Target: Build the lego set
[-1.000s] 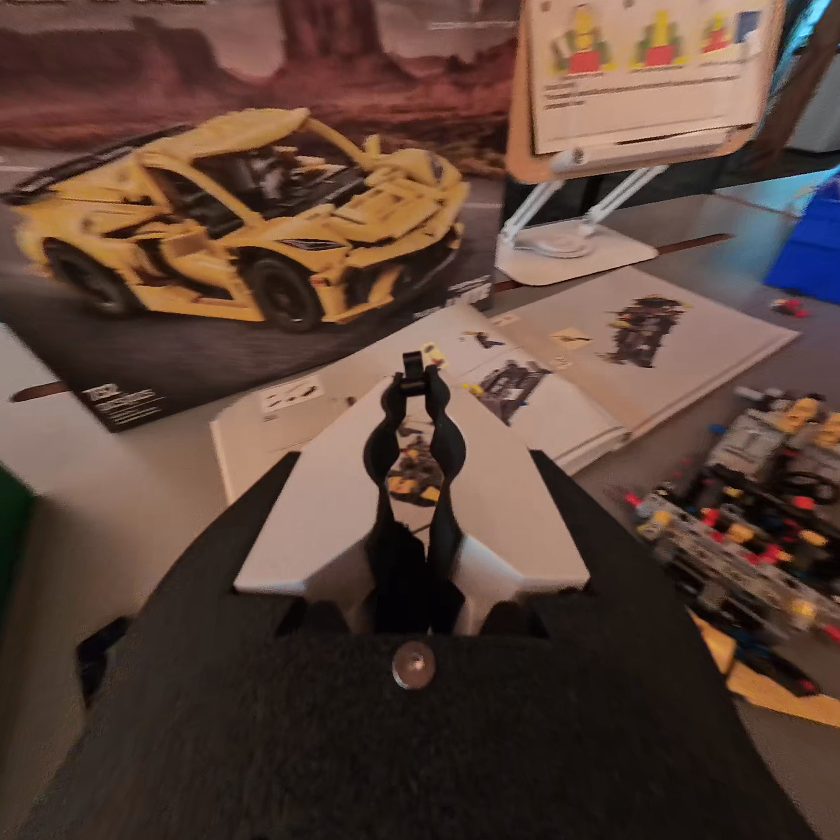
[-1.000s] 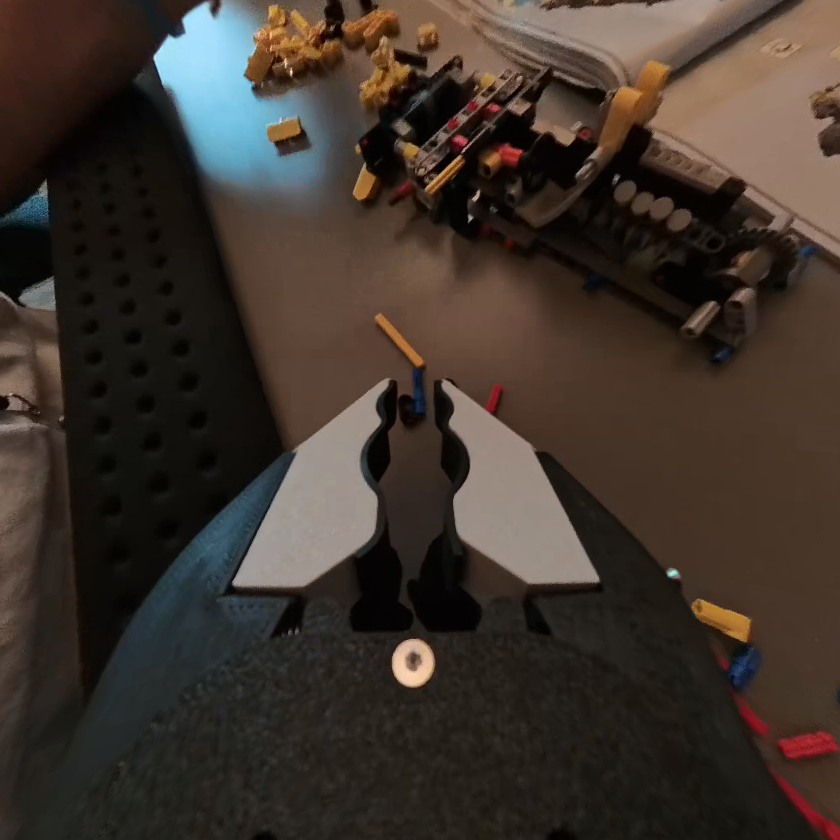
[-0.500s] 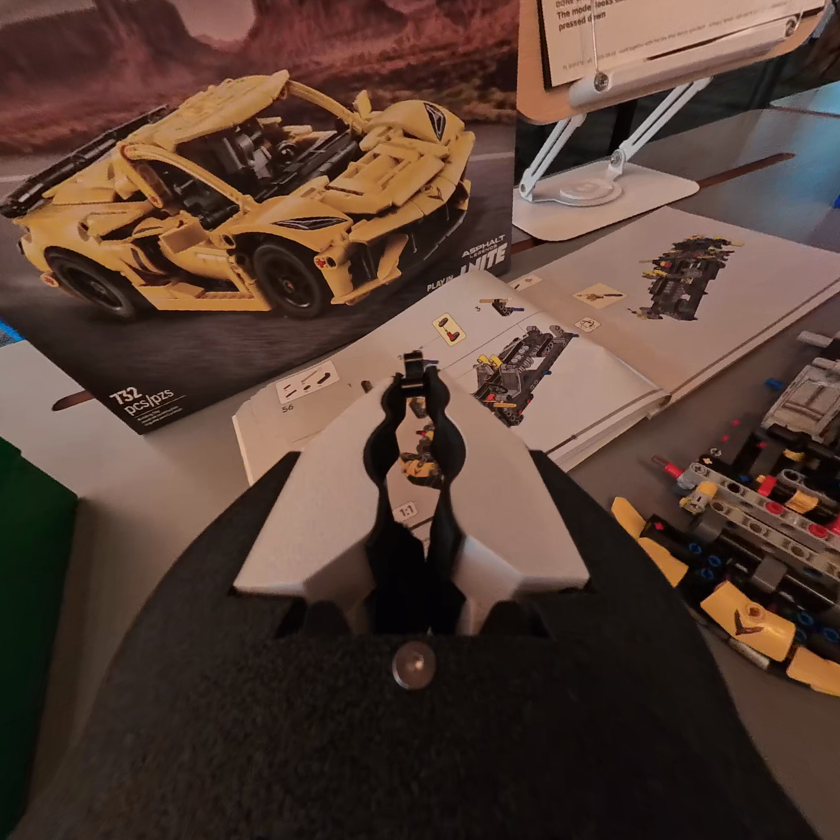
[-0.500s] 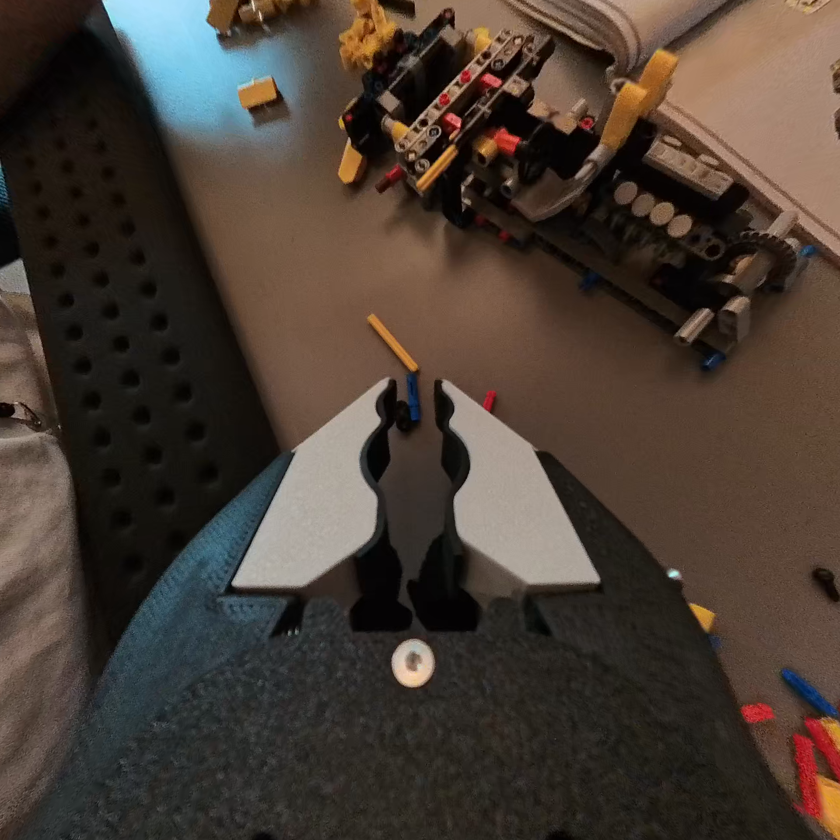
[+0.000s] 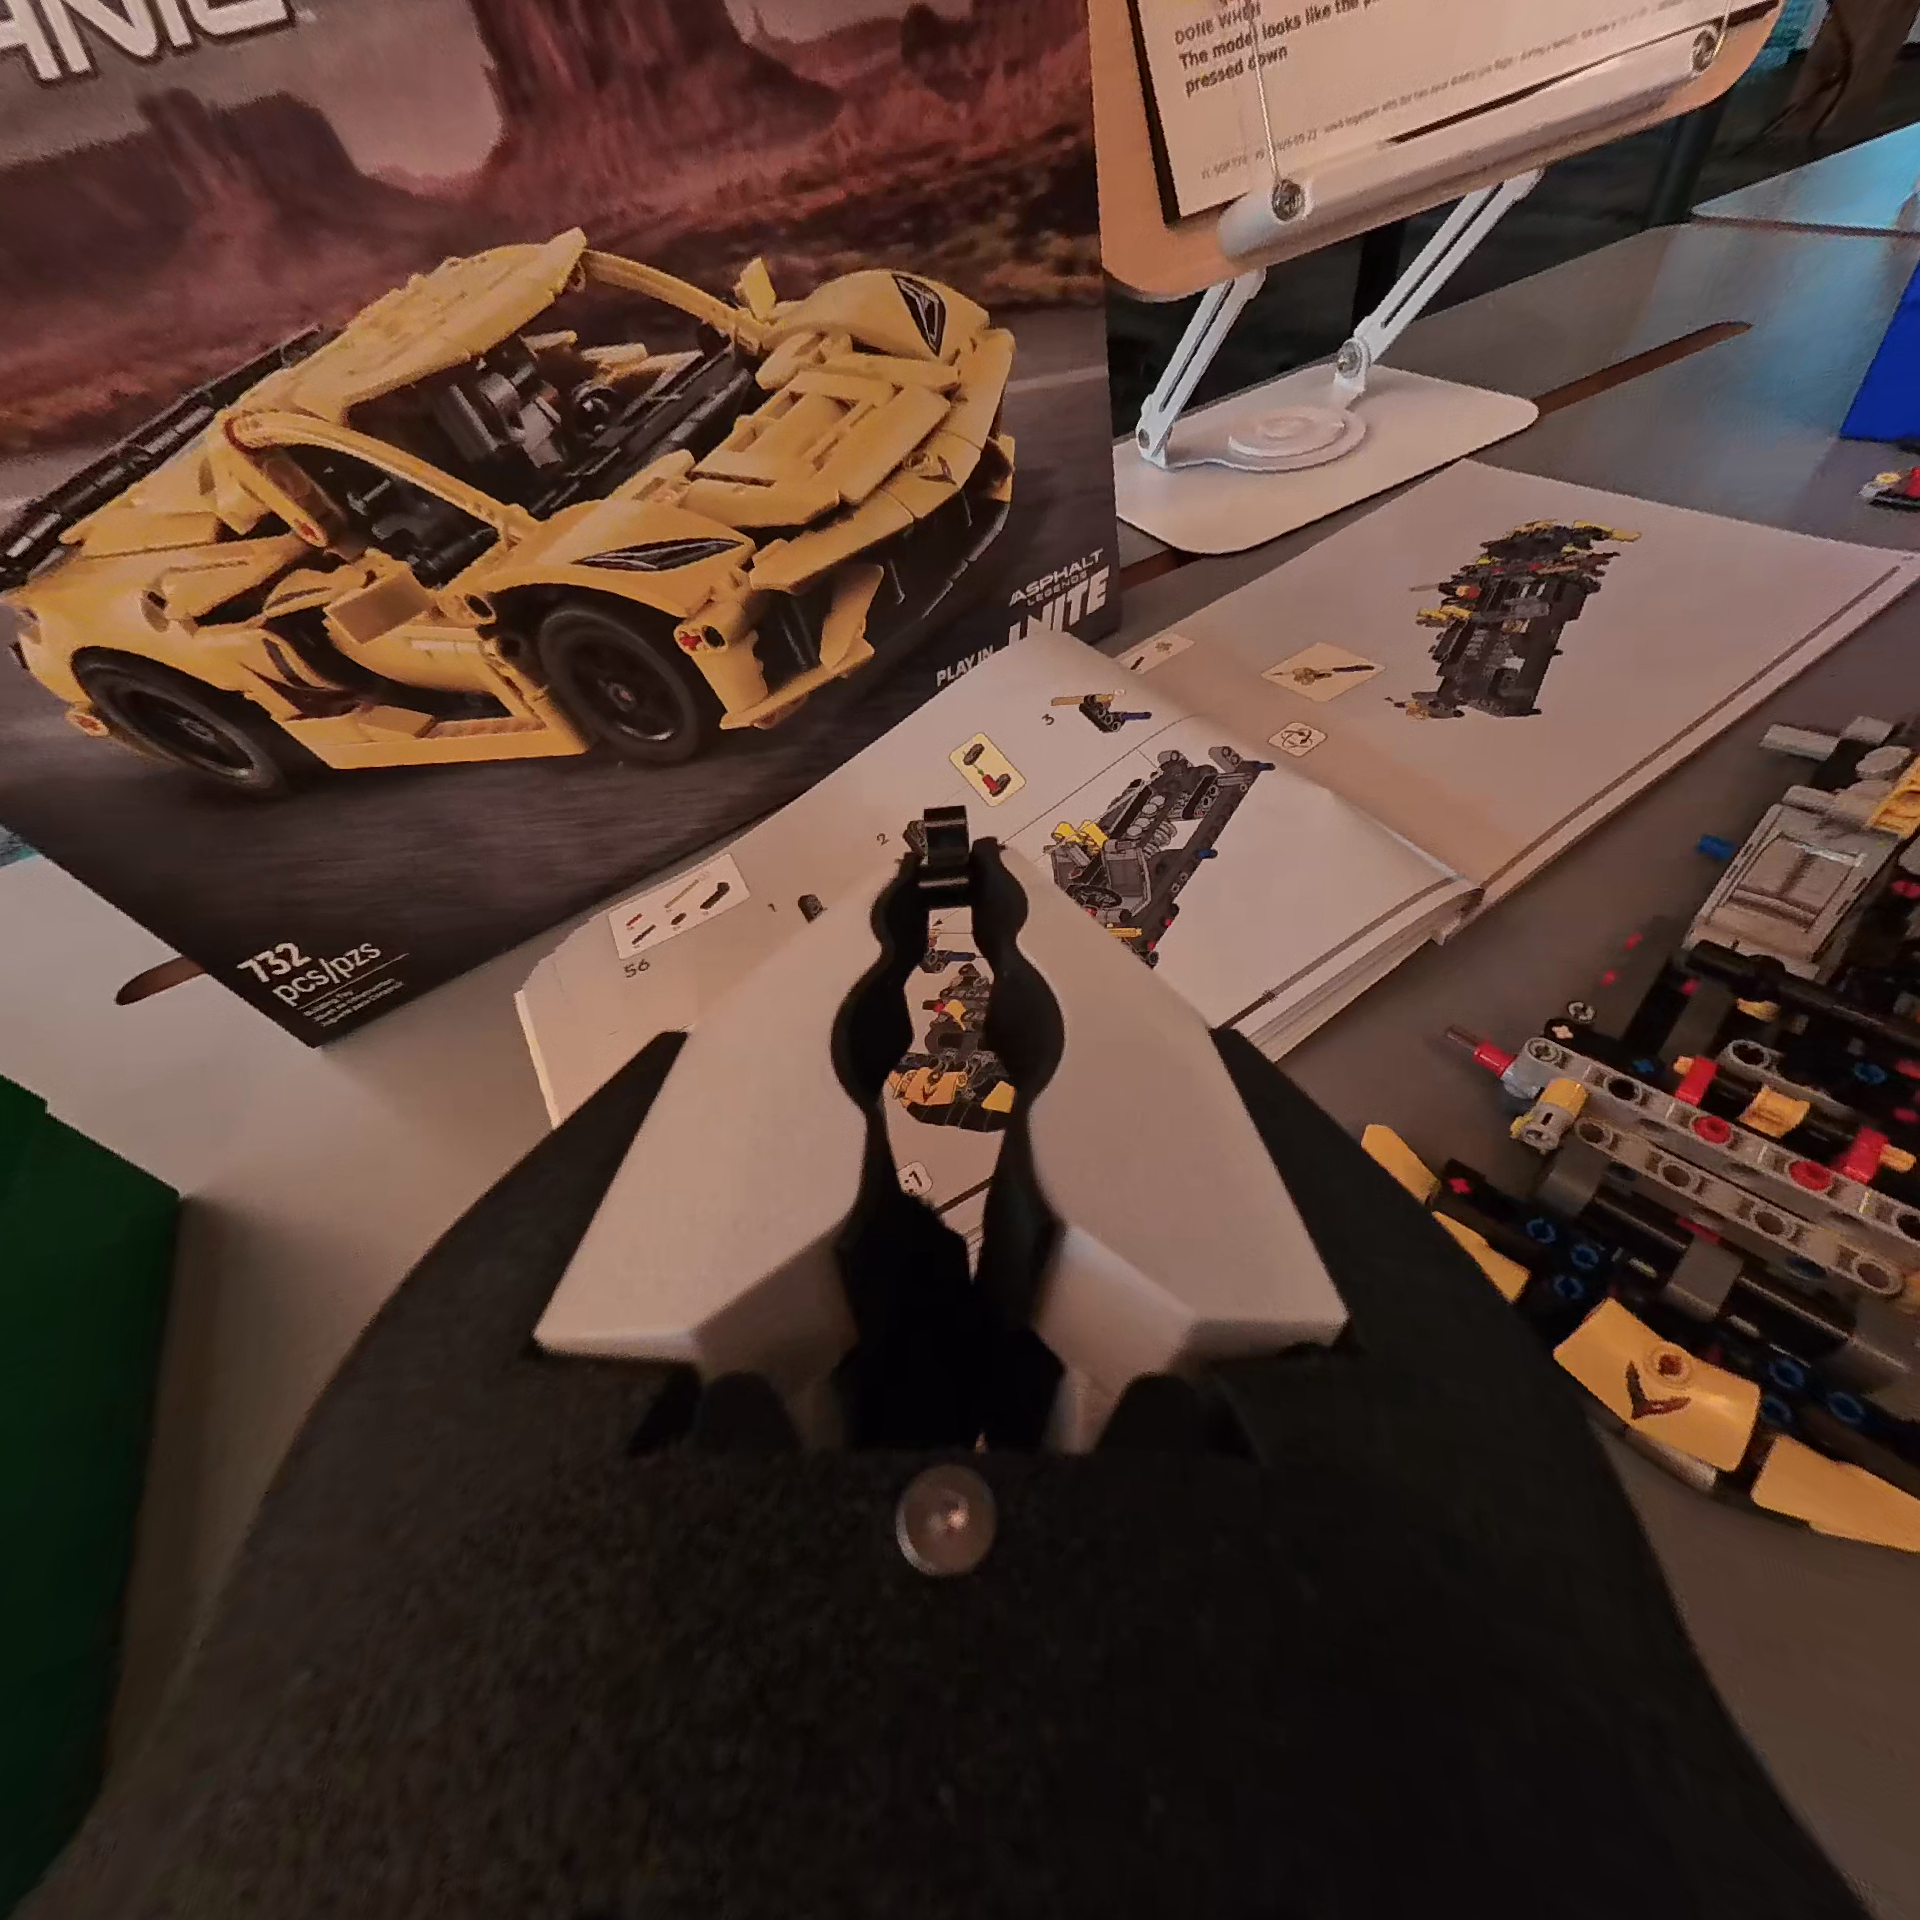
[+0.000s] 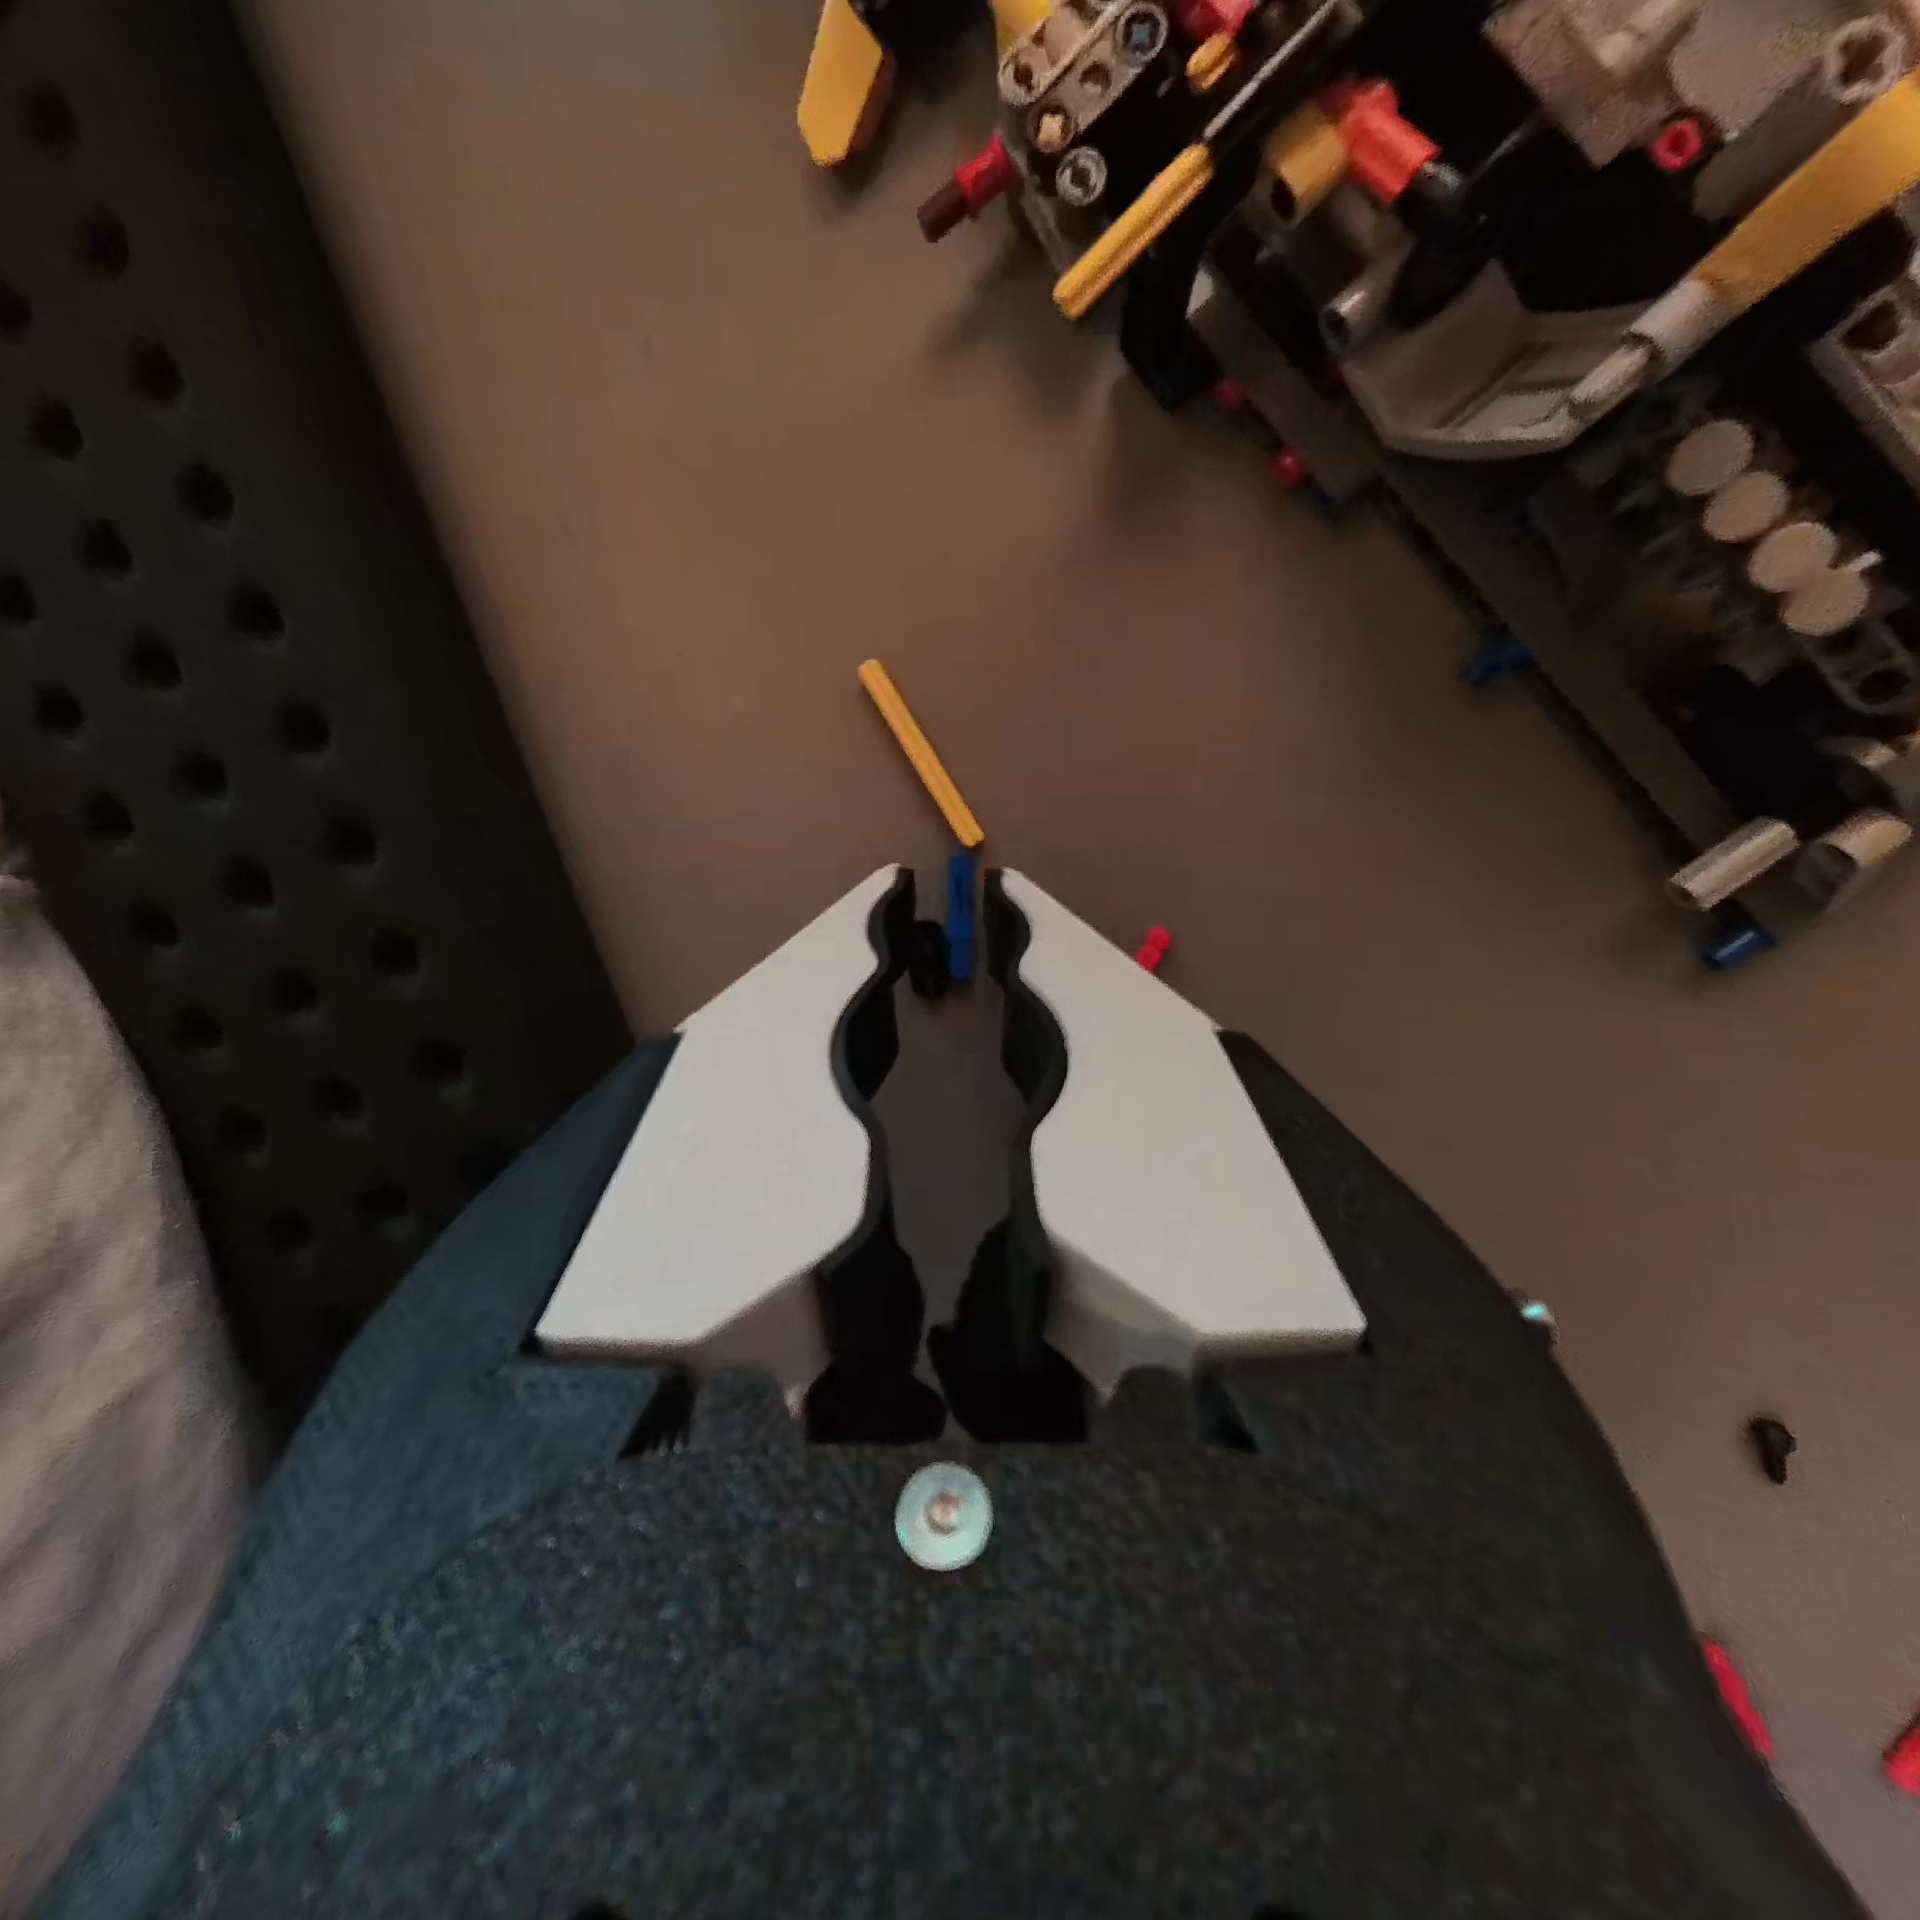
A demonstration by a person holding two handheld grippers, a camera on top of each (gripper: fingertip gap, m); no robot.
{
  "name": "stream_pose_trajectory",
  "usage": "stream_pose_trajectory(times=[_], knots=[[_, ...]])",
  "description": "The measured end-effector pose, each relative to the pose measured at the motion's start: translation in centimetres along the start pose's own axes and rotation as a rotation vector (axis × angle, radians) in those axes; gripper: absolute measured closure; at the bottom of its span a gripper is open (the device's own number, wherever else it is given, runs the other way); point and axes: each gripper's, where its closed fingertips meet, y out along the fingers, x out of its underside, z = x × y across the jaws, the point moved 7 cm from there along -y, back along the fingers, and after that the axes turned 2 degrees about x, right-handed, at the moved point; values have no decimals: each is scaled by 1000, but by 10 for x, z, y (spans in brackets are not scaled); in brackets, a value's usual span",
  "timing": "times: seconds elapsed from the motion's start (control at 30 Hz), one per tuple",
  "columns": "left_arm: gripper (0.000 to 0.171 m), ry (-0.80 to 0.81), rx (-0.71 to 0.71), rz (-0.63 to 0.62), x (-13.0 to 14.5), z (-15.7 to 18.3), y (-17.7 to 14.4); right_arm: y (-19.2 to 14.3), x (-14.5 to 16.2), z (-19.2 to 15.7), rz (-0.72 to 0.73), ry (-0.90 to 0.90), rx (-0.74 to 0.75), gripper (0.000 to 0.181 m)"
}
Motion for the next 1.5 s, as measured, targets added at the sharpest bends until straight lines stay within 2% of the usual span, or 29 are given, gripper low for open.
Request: stream_pose_trajectory(times=[0.13, 0.27, 0.37, 0.5, 0.67, 0.77, 0.87, 0.93, 1.1, 1.5], knots=[[166, -23, -1, 0, 0, -3, -1, 3, -2, 0, -22, -43, 19, 177], [166, -53, 3, -15, 2, -5, -1, 3, -3, 0, -27, -80, 32, 178], [166, -72, 22, -23, 4, -4, 0, -1, -8, 6, 41, -79, 53, 178], [166, -112, 84, -20, 3, 4, 2, -24, -42, 16, 348, -5, -11, 178], [166, -202, 285, 16, -3, 32, 5, -43, -101, 36, 839, 96, -40, 178], [166, -160, 407, 55, -11, 58, 3, -38, -131, 52, 1032, 241, -157, 179], [166, -77, 493, 92, -18, 85, -2, -33, -148, 72, 1209, 441, -304, 179], [166, -79, 521, 114, -22, 96, -5, -25, -152, 79, 1217, 530, -393, 179], [166, -106, 575, 132, -25, 107, -8, -14, -149, 73, 1189, 528, -352, 179], [166, 46, 452, 134, -25, 107, -8, -14, -142, 66, 1150, 552, -362, 179]])
